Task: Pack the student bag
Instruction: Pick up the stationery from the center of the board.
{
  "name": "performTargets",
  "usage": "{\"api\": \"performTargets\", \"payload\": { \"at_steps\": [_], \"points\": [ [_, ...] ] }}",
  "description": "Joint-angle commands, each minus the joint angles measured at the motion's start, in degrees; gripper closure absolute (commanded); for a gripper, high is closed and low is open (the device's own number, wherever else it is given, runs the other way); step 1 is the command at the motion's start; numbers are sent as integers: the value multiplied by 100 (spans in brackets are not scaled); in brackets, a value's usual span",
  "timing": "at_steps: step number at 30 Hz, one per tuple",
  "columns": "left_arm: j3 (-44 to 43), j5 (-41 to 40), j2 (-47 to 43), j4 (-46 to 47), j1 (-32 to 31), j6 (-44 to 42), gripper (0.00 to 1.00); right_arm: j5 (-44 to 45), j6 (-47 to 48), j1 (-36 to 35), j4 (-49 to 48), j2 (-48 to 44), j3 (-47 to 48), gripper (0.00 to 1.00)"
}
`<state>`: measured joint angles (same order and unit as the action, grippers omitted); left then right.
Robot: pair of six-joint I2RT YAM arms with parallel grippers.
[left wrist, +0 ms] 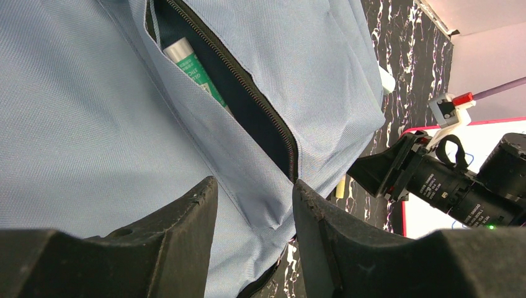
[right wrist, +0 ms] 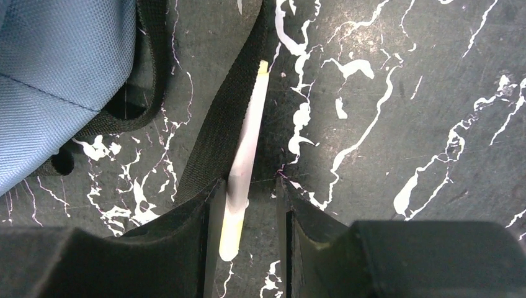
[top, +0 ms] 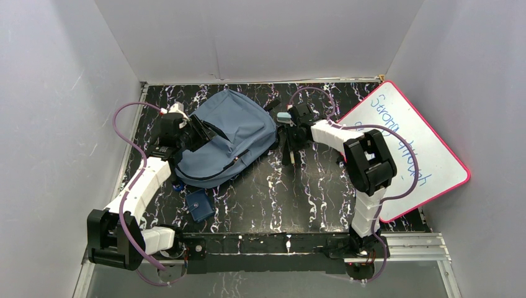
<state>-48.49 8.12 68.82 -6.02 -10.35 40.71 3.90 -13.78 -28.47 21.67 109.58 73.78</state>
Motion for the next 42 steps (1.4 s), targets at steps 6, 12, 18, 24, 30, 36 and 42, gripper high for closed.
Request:
{"api": "performTargets", "payload": {
  "at_steps": [6, 12, 18, 24, 30, 36, 42],
  "points": [
    [-66, -10, -97, 43, -28, -37, 54, 254, 83, 4, 210, 231, 419, 56],
    [-73, 5, -96, 57, -28, -37, 54, 788, 270, -92, 438, 376, 478, 58],
    [-102, -21, -123, 30, -27, -19, 54, 706, 318, -115, 397, 458, 381, 66],
    [-188, -19, -114, 14, -29, -22, 54, 652, 172, -115, 212, 290, 199, 86],
    [-505, 216, -70, -5, -29, -68, 53, 1572, 4, -115, 115, -667, -136, 96],
    [-965, 622, 135, 34, -280, 107, 52, 657, -38, -114, -367, -1915, -451, 98],
    [-1254, 504, 342, 431, -1197, 257, 51, -2219, -829, -115, -1481, -2385, -491, 99]
  ]
}}
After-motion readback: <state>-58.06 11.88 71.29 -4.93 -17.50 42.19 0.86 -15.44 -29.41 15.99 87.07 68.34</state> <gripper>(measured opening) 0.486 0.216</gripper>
